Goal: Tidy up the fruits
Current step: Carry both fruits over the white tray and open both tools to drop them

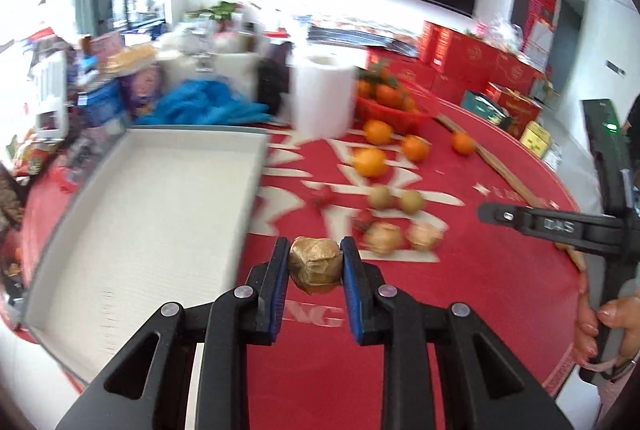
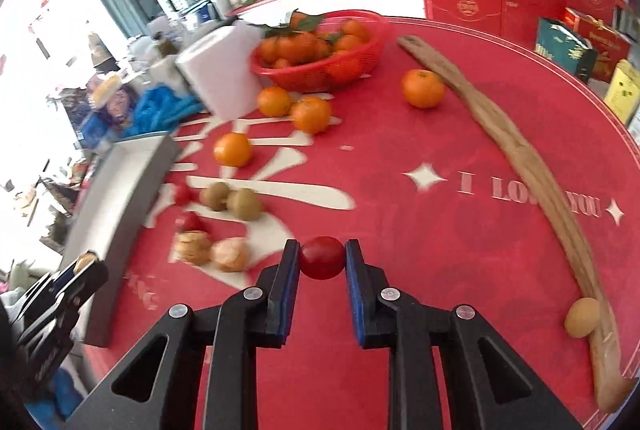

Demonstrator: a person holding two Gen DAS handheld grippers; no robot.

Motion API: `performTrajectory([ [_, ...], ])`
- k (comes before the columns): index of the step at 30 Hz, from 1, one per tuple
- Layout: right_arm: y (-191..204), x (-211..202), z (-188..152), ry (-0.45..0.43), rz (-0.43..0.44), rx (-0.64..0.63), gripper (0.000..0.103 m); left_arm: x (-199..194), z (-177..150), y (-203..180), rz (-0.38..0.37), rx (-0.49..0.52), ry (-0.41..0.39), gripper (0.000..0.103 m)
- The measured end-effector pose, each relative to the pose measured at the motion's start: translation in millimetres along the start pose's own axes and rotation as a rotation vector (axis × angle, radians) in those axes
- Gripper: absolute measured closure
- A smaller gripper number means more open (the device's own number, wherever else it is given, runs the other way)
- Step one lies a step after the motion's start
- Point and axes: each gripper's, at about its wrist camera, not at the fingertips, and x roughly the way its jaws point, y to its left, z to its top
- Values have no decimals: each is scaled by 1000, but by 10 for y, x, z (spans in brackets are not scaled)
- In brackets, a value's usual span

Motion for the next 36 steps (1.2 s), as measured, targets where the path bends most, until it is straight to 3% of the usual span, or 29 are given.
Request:
performTrajectory([
  [6,736,169,114,30,95,-106,79,17,-1,644,116,-85,6,75],
  [15,1836,563,202,64,170,-277,79,232,-156,1212,185,-164,69,75],
  [24,2250,910,208,117,176,-331,79,407,-216,1366,200,-181,110,74],
  [26,2281,978,215,133,174,-337,79,421,-220,1358,209,-175,102,68],
  [27,2289,997,220,143,171,-336,78,416,-219,1349,206,-172,99,59],
  [28,2282,1010,224,150,165,-334,73,413,-213,1352,205,-172,93,41],
  [29,2273,1011,229,152,157,-331,63,391,-202,1344,214,-170,81,32],
  [30,2258,966,240,138,190,-323,42,358,-191,1329,225,-166,62,22],
  [31,2234,904,251,121,192,-314,18,300,-181,1293,242,-152,31,22],
  [32,2196,814,263,85,155,-307,8,275,-166,1270,248,-139,18,22],
  [33,2157,733,270,51,132,-306,0,245,-151,1235,243,-126,10,22],
  [36,1877,469,298,-20,72,-282,0,108,-109,1056,182,-99,-22,22],
])
